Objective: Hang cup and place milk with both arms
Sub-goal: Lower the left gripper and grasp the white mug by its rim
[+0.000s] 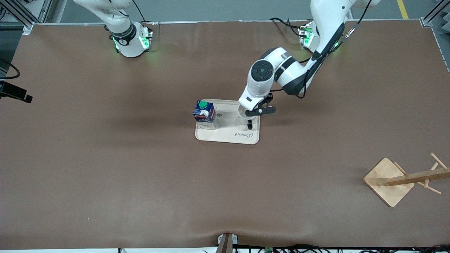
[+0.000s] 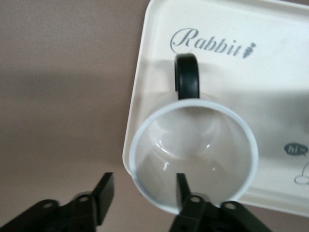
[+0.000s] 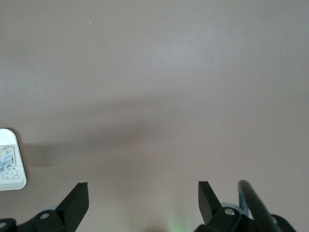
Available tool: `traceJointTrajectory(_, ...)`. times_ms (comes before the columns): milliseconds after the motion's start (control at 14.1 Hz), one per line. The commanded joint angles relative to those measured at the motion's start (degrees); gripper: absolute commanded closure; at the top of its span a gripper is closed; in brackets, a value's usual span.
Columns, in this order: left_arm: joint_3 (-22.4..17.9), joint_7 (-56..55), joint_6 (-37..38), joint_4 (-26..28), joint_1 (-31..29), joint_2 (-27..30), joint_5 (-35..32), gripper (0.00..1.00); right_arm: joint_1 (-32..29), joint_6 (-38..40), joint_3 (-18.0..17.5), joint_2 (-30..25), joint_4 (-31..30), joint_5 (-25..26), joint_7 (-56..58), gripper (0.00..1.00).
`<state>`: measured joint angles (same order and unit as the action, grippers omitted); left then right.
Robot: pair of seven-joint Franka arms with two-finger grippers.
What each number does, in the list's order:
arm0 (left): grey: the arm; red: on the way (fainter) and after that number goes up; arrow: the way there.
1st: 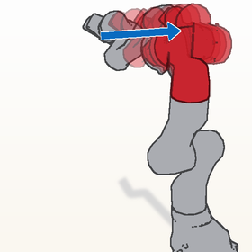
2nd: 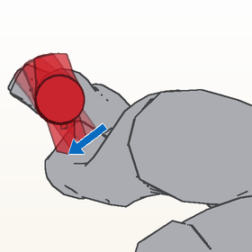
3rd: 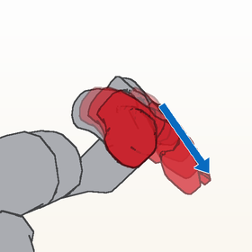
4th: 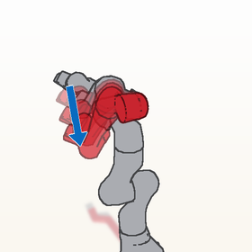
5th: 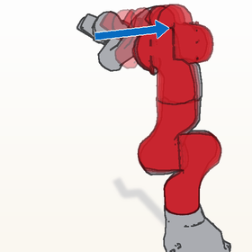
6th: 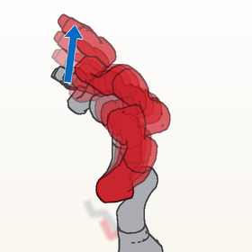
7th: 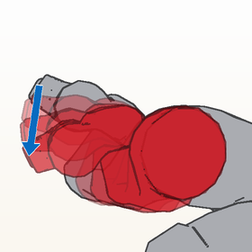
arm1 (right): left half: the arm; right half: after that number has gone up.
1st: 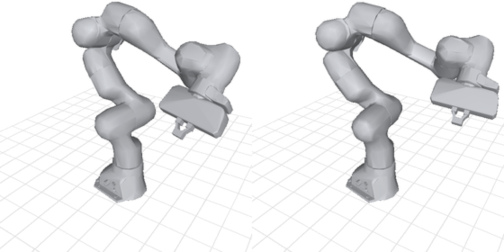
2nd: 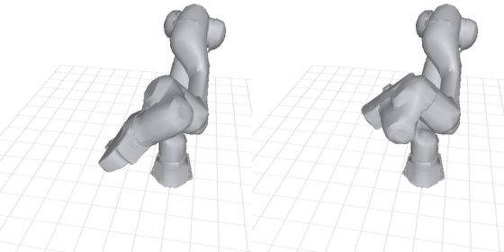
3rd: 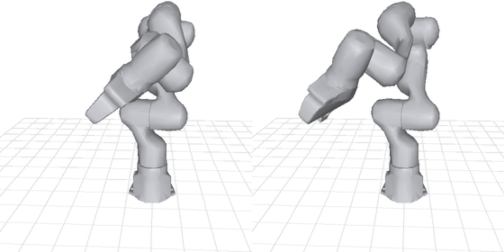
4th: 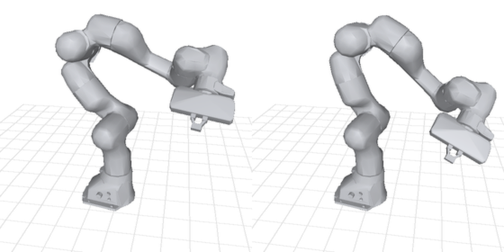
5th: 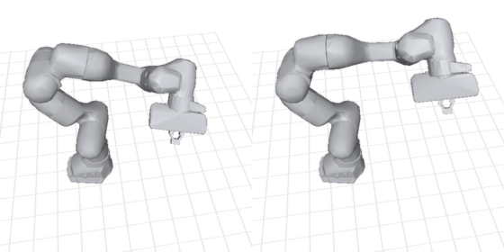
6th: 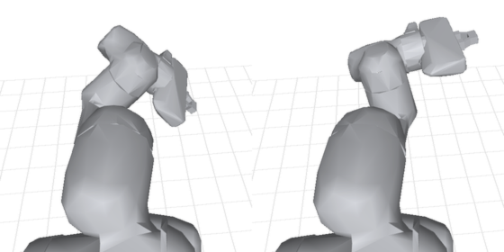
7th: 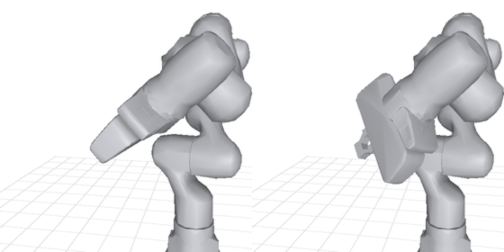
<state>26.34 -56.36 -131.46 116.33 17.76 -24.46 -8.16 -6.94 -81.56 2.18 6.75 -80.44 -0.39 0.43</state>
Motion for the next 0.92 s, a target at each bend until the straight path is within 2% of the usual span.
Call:
traceJointTrajectory(0, 0.02, -4.36, -1.6, -0.66, 0.25, -1.64, -1.42, 0.67, -1.15, 0.18, -0.78, 0.46, 0.99, 0.22, 0.53, 0.0)
traceJointTrajectory(71, 0.02, -5.24, -1.6, -0.66, 0.43, -1.65, -1.42, 0.91, -1.15, 0.18, -0.69, 0.46, 0.99, 0.22, 0.53, 0.0)
traceJointTrajectory(142, 0.02, -6.03, -1.26, -0.66, 0.34, -1.3, -1.42, 1.0, -1.15, 0.18, -0.78, 0.46, 0.99, 0.22, 0.53, 0.0)
traceJointTrajectory(356, -0.15, -7.09, 0.58, -2.15, -0.45, -0.6, -1.42, 1.0, -1.23, 0.18, -0.78, 0.46, 0.9, 0.13, 0.53, 0.0)
traceJointTrajectory(498, -0.24, -6.57, 5.49, -5.3, -1.93, 1.24, -1.42, 1.0, -1.15, 0.18, -0.78, 0.55, 0.99, 0.22, 0.53, 0.0)
traceJointTrajectory(854, -0.24, 1.58, 26.14, -22.43, -6.58, 2.74, -1.51, 1.0, -1.15, 0.18, -0.78, 0.63, 0.99, -0.13, 0.53, 0.0)
